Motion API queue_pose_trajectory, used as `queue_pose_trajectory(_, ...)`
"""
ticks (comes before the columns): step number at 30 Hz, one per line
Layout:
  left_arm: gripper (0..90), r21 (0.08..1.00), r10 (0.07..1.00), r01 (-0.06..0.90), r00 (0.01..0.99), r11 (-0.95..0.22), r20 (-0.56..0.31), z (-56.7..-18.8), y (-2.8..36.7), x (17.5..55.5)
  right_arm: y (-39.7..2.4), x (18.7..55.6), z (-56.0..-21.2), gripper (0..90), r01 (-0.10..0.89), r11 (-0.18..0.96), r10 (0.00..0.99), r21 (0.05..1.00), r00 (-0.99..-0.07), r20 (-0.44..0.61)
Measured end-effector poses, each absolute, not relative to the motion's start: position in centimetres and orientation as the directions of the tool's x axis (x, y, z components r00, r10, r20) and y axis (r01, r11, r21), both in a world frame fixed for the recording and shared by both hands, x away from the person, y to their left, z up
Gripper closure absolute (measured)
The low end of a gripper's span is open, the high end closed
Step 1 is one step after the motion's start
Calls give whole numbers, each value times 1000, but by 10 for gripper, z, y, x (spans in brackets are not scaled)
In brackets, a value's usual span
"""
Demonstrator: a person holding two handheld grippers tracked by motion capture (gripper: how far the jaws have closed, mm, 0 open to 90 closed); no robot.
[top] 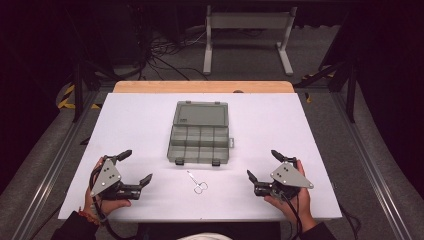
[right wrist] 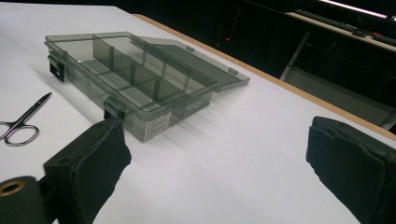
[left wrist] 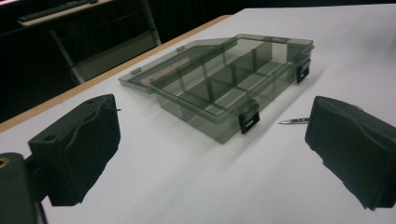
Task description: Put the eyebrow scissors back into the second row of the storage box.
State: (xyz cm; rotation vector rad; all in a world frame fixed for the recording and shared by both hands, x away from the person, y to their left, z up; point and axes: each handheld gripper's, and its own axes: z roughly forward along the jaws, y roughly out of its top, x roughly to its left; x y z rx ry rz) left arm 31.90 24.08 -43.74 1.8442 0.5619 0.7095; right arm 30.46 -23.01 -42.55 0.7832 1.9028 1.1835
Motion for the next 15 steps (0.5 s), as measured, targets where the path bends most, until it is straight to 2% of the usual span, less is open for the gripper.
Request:
queue_pose_trajectory(8,35,938,657,51,727,-344,202,-438,240,318,-227,309,-425,67,134,394,793,909,-550,-262)
queue_pose_trajectory(15,36,932,647,46,732,-358,213,-438,241,315,-204,319,-421,136,198,410,746,890,-634,-203)
